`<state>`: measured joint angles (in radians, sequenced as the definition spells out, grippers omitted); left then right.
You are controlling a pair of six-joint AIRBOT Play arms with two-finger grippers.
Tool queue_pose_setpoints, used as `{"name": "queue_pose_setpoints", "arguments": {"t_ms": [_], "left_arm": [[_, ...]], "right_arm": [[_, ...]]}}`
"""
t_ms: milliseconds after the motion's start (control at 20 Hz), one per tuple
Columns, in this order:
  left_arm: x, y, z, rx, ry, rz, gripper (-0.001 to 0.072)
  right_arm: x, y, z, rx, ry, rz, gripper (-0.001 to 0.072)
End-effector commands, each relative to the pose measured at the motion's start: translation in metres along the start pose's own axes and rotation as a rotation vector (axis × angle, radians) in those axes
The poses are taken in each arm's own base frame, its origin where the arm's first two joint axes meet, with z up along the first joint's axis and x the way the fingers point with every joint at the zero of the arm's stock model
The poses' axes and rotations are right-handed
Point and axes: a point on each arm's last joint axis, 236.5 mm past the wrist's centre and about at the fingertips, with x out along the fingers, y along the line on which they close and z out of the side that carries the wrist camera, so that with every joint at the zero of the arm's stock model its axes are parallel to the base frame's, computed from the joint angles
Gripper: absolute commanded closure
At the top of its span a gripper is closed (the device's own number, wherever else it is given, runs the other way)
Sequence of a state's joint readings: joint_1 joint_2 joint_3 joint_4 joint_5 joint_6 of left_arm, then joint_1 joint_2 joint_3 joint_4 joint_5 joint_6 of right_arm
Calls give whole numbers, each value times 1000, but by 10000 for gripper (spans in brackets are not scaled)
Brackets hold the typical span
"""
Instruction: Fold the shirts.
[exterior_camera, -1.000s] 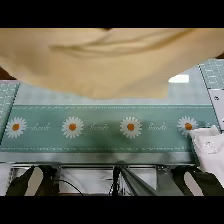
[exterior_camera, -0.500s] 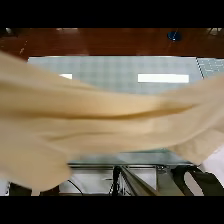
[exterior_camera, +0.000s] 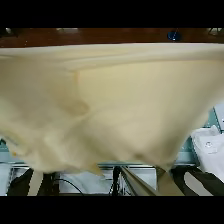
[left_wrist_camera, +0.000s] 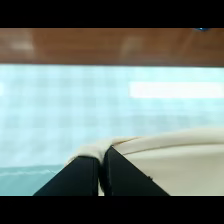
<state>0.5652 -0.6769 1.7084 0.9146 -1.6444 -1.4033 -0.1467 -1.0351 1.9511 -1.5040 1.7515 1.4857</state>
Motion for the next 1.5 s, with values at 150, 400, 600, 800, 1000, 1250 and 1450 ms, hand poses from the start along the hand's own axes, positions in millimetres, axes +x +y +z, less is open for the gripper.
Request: {"name": "queue_pose_setpoints", "arguments": {"t_ms": [150, 400, 600, 800, 1000, 1250, 1450], "left_arm": [[150, 32, 1, -249, 209, -298, 677], [292, 8, -41, -223, 363, -330, 677], [372, 23, -66, -212, 357, -241, 677], [416, 46, -81, -208, 335, -178, 677], [442, 67, -70, -99, 227, -126, 676], [478, 84, -77, -60, 164, -80, 676], [507, 82, -86, -56, 119, -55, 676]], "right_arm": [[182, 36, 14, 62, 245, 229, 702], [249, 48, 25, 118, 237, 299, 702], [299, 39, 31, 139, 207, 275, 702], [355, 35, 23, 174, 214, 264, 702], [399, 29, 22, 200, 177, 246, 702], [429, 30, 38, 259, 79, 263, 702], [445, 40, 46, 210, 21, 252, 702]]}}
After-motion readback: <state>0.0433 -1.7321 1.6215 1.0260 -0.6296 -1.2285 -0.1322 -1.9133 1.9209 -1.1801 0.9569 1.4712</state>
